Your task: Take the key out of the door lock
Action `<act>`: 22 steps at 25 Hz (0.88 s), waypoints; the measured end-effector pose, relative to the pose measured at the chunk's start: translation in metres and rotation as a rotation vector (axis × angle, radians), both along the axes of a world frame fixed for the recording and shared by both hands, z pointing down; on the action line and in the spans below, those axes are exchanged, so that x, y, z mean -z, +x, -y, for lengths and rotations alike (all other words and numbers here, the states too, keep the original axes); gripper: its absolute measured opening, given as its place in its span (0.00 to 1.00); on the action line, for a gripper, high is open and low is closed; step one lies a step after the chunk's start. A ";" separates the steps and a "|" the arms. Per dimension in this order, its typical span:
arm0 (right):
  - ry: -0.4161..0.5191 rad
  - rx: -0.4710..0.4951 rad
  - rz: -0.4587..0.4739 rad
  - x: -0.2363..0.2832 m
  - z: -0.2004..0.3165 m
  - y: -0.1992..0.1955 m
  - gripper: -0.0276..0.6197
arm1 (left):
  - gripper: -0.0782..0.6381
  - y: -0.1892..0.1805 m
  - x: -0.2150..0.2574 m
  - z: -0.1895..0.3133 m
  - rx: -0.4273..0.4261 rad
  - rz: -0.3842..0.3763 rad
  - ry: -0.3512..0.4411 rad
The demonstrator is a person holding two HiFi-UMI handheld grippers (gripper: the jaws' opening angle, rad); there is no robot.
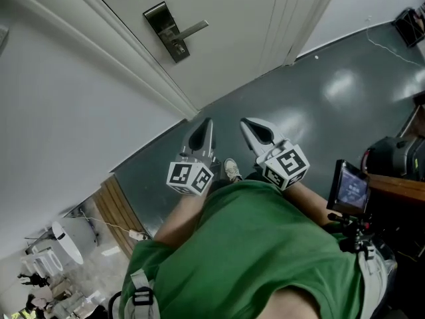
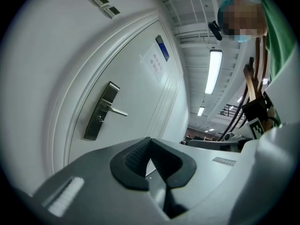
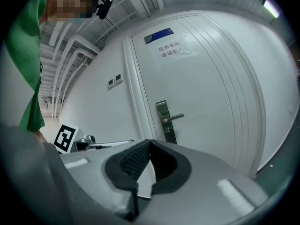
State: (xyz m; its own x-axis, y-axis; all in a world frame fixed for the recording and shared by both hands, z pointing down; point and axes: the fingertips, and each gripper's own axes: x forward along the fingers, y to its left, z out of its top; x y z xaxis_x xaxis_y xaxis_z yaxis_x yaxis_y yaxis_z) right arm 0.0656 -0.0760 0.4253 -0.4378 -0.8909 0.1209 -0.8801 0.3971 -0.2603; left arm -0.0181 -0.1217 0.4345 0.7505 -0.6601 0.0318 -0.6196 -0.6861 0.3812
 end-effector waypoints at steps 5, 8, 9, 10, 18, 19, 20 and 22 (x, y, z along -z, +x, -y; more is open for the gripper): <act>-0.013 0.020 -0.035 -0.010 0.034 -0.023 0.05 | 0.12 -0.022 -0.013 0.036 0.016 -0.026 -0.015; 0.002 0.030 -0.051 0.002 0.041 -0.027 0.05 | 0.12 -0.030 -0.003 0.039 0.037 -0.047 -0.004; 0.007 0.034 -0.054 0.006 0.042 -0.029 0.05 | 0.12 -0.033 0.000 0.039 0.046 -0.053 -0.001; 0.010 0.040 -0.057 0.010 0.043 -0.032 0.05 | 0.12 -0.036 0.003 0.038 0.053 -0.057 0.000; 0.002 0.107 -0.053 -0.010 0.109 -0.039 0.05 | 0.12 -0.045 -0.024 0.093 0.117 -0.052 -0.026; 0.008 0.114 -0.050 -0.006 0.108 -0.041 0.05 | 0.12 -0.048 -0.022 0.092 0.125 -0.049 -0.020; 0.014 0.121 -0.049 -0.002 0.108 -0.043 0.05 | 0.12 -0.051 -0.019 0.091 0.133 -0.046 -0.014; 0.028 0.137 -0.050 0.006 0.110 -0.048 0.05 | 0.12 -0.058 -0.013 0.091 0.151 -0.036 -0.008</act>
State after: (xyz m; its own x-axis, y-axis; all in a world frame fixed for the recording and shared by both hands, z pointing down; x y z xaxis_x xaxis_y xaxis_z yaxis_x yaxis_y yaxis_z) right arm 0.0173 -0.1859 0.4190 -0.5498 -0.8264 0.1219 -0.8286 0.5211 -0.2044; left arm -0.0765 -0.2129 0.4478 0.6434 -0.7654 0.0120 -0.7013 -0.5831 0.4101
